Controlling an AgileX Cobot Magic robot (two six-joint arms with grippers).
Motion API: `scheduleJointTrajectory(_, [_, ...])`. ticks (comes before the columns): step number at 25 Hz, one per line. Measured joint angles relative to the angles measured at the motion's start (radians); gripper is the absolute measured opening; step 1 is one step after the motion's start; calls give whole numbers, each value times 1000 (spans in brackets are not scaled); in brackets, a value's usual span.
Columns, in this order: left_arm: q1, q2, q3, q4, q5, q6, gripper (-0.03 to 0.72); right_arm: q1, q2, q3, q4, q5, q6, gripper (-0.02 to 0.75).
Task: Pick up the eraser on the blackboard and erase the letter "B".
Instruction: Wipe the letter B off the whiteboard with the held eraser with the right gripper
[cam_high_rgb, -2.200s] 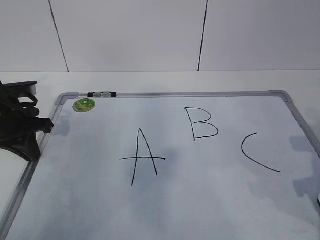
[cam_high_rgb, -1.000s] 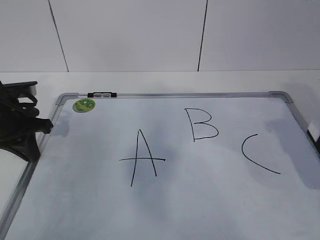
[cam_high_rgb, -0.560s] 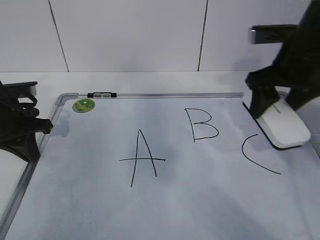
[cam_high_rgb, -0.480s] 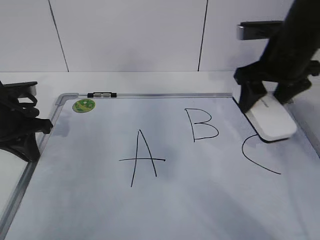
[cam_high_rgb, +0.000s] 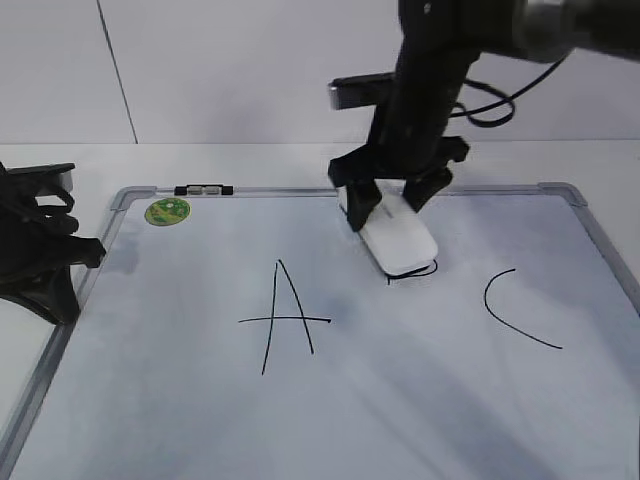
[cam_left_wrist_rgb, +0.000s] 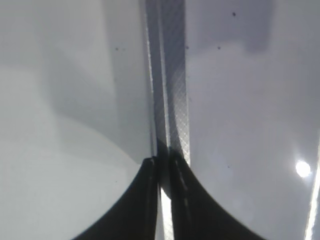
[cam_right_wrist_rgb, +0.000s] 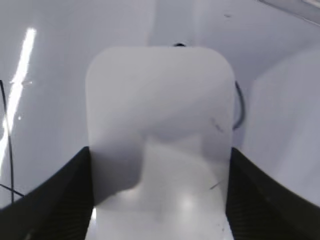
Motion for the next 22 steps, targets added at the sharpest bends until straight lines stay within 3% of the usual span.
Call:
scheduleJointTrajectory(10, [0, 1, 0, 5, 6, 0, 29, 35, 155, -93, 44, 31, 2, 552])
scheduleJointTrajectory(22, [0, 2, 0, 5, 6, 0, 29, 43, 160, -98, -11, 37, 38, 552])
